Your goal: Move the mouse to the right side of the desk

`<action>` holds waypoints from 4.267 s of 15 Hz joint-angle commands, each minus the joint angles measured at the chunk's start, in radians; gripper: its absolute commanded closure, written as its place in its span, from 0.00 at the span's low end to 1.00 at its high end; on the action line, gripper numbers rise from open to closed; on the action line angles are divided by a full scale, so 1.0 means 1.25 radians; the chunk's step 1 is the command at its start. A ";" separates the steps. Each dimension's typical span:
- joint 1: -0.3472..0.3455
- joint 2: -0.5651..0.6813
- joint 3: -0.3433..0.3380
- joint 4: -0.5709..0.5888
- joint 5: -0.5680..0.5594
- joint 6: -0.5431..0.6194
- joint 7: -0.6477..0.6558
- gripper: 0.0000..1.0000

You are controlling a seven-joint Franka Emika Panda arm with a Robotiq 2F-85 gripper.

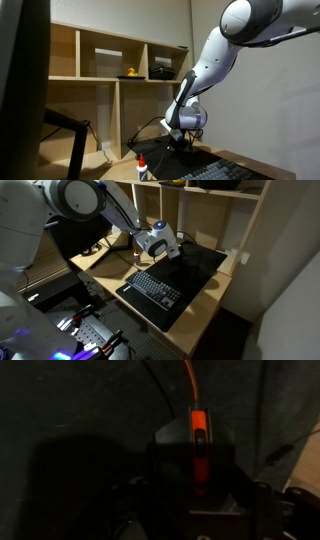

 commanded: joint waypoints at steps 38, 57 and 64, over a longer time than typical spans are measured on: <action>-0.194 -0.054 -0.122 -0.088 0.144 -0.227 0.037 0.30; -0.140 -0.034 -0.150 -0.074 0.177 -0.229 0.541 0.55; -0.046 -0.025 -0.252 -0.098 0.086 -0.232 0.873 0.55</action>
